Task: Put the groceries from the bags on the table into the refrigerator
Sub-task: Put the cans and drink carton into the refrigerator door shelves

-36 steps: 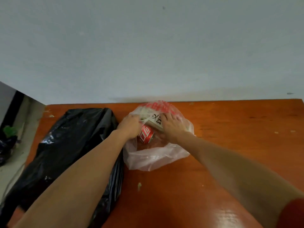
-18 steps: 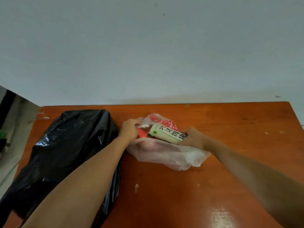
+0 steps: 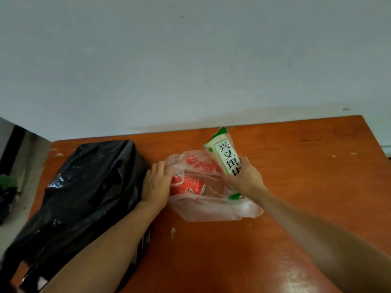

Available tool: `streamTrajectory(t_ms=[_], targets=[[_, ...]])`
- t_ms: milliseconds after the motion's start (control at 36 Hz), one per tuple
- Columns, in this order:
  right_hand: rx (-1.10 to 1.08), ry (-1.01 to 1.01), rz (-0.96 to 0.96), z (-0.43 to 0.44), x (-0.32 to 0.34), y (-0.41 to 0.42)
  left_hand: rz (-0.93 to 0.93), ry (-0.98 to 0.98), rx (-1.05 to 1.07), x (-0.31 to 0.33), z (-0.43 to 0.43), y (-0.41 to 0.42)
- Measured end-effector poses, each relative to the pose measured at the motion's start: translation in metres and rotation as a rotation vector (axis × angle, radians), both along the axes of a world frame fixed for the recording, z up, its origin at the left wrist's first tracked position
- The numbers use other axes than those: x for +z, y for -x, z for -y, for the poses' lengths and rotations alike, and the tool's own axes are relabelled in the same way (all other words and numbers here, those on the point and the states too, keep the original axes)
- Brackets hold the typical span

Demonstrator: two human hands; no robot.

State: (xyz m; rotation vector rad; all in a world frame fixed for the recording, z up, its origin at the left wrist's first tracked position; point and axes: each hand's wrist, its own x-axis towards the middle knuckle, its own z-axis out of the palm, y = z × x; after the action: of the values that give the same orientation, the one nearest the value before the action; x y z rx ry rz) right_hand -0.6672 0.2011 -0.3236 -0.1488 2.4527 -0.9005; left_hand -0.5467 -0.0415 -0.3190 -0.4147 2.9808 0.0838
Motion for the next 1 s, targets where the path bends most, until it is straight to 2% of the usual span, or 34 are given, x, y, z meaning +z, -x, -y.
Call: streamTrajectory(t_ms=[83, 194, 250, 278, 333, 389, 417, 472, 528, 583, 611, 750, 833, 917, 1000], targets=[[0.083, -0.190, -0.152, -0.003, -0.020, -0.007, 0.103, 0.104, -0.098, -0.002, 0.002, -0.018], [0.123, -0.270, -0.256, -0.009, -0.040, -0.015, 0.159, 0.011, -0.045, 0.009, -0.012, -0.029], [0.155, -0.285, -0.301, -0.013, -0.048, -0.019, 0.068, -0.092, 0.008, 0.019, -0.018, -0.028], [0.157, -0.284, -0.316, -0.014, -0.050, -0.020, -0.042, -0.117, -0.033, 0.025, -0.021, -0.024], [0.147, -0.274, -0.334, -0.014, -0.052, -0.021, -0.273, -0.116, -0.221, 0.034, -0.032, -0.013], [0.146, -0.273, -0.338, -0.015, -0.051, -0.021, -0.344, -0.106, -0.461, 0.036, -0.043, 0.001], [0.148, -0.280, -0.332, -0.015, -0.050, -0.020, -0.277, -0.087, -0.565, 0.035, -0.048, 0.007], [0.159, -0.298, -0.324, -0.015, -0.049, -0.019, 0.022, -0.013, -0.663, 0.028, -0.049, 0.018], [0.161, -0.306, -0.322, -0.015, -0.048, -0.019, 0.317, 0.064, -0.629, 0.019, -0.043, 0.025], [0.163, -0.297, -0.325, -0.016, -0.048, -0.019, 0.437, 0.076, -0.578, 0.008, -0.035, 0.026], [0.166, -0.294, -0.327, -0.016, -0.048, -0.018, 0.434, 0.068, -0.559, 0.003, -0.032, 0.024], [0.170, -0.246, -0.241, -0.016, -0.045, -0.010, 0.313, -0.081, -0.380, -0.009, -0.037, 0.023], [0.137, -0.207, -0.120, -0.016, -0.038, 0.000, 0.220, -0.313, -0.226, 0.000, -0.042, 0.023], [-0.001, -0.020, 0.106, -0.019, -0.024, 0.008, 0.033, -0.503, -0.057, 0.015, -0.041, 0.018], [-0.197, 0.196, 0.267, -0.025, -0.010, 0.008, -0.036, -0.671, 0.128, 0.031, -0.037, 0.011]])
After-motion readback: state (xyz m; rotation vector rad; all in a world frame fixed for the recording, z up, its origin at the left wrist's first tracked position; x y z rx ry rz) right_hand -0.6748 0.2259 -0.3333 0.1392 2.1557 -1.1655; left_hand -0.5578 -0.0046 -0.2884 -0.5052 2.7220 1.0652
